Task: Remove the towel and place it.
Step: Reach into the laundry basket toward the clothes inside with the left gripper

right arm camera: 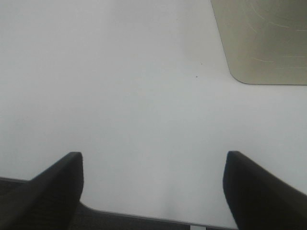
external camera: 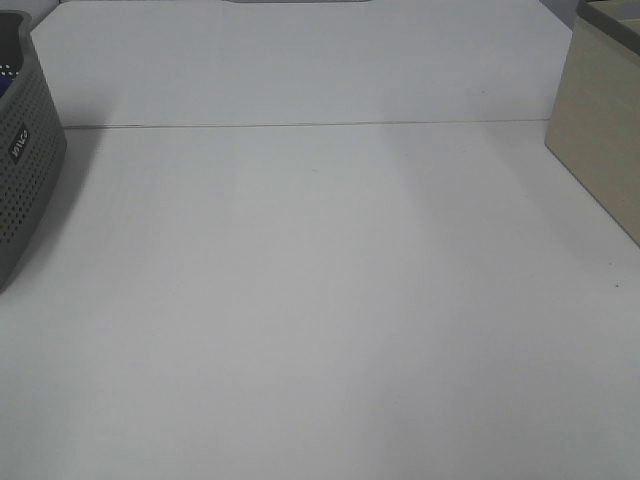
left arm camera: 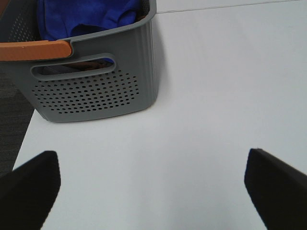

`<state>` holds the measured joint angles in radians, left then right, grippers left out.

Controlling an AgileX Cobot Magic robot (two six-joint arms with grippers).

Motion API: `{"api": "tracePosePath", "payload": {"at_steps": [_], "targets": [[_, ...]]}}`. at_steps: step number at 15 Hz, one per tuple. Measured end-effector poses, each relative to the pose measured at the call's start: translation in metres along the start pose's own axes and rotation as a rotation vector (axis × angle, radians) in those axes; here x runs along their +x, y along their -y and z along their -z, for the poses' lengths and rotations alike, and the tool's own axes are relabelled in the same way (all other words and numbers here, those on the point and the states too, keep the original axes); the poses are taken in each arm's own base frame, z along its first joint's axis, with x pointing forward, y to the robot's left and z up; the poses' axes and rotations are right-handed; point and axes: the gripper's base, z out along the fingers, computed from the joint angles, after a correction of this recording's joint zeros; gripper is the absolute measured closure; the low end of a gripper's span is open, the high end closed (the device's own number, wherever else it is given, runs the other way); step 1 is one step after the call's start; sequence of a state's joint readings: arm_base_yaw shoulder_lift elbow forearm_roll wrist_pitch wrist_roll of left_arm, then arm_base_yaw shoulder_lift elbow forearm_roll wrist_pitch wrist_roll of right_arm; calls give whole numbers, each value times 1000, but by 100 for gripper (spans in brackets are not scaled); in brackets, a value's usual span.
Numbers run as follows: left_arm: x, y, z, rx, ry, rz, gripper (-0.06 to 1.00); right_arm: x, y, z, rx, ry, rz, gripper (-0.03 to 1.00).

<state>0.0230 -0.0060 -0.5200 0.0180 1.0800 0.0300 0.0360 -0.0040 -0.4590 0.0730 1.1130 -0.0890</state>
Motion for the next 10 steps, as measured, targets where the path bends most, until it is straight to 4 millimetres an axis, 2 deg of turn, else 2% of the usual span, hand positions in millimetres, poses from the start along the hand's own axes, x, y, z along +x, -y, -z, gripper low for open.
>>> {"api": "tracePosePath", "payload": {"at_steps": [10], "targets": [[0, 0, 0, 0, 0, -27, -5, 0, 0, 0, 0, 0, 0, 19]]}}
